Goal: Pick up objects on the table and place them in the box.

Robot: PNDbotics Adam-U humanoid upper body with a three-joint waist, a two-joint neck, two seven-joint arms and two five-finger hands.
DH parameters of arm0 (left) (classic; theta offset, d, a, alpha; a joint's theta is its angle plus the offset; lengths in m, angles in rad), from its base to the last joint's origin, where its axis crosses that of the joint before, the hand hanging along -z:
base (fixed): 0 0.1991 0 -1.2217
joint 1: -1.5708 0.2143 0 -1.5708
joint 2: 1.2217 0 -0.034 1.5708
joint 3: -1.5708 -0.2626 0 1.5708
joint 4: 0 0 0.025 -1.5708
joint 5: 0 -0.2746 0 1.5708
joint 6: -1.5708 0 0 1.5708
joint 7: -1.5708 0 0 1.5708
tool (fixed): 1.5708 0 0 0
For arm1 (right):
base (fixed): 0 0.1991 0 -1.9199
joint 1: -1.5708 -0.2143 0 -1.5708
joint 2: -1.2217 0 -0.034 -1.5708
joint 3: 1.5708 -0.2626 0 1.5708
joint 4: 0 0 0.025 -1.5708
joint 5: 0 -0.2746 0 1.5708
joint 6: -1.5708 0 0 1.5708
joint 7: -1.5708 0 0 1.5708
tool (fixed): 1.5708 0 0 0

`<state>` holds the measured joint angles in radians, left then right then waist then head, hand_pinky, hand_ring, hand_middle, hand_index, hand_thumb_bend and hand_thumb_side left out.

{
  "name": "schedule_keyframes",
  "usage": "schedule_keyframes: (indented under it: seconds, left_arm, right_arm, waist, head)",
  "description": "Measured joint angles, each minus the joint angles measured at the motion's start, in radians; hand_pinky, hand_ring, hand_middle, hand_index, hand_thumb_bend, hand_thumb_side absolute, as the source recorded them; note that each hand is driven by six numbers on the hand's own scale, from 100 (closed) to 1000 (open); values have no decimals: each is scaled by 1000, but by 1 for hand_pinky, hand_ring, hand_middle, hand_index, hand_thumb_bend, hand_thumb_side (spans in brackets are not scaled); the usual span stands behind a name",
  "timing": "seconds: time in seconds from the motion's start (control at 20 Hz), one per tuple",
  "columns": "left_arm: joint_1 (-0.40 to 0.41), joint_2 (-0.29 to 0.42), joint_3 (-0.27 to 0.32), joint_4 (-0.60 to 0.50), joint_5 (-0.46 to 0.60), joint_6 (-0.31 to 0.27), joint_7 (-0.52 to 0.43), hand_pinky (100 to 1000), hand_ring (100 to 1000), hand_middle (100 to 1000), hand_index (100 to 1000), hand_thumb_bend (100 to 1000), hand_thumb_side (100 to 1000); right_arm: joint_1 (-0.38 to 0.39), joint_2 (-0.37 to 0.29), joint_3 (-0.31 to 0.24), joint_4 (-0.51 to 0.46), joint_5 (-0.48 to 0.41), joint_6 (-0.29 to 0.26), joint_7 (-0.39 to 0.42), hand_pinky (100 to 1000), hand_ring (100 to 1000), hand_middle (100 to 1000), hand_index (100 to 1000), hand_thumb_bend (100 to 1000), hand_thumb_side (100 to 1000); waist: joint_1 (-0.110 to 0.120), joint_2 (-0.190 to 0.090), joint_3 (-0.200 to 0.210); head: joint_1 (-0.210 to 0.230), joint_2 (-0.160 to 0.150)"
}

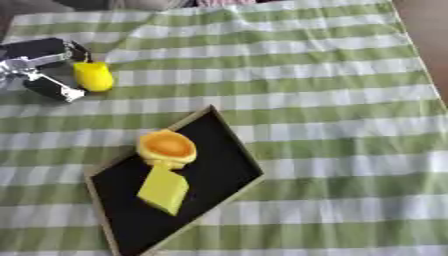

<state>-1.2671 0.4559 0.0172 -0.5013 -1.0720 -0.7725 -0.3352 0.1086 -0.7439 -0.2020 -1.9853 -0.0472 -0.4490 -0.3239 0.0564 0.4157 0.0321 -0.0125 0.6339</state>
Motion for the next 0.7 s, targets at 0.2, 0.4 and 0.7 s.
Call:
schedule_keyframes:
  seconds: [0.2,0.4,0.7]
  left_arm:
    - [0,1,-3,-48,78,7,-7,771,765,570,606,100,244]
    - [5,2,-5,-112,199,35,-35,760,743,557,602,100,248]
    - [37,2,-30,-264,464,104,-104,749,712,535,601,100,270]
  right_arm:
    - [9,0,0,0,2,3,-3,978,882,696,756,100,470]
    - [18,0,0,0,2,1,-7,978,883,697,756,100,470]
    - [33,0,-1,0,2,-3,-12,976,883,696,755,100,470]
  waist:
    - [-3,-16,8]
    - [-8,-28,16]
    - [-14,-43,34]
  head:
    - [-6,8]
    - [-11,17]
    - [-20,26]
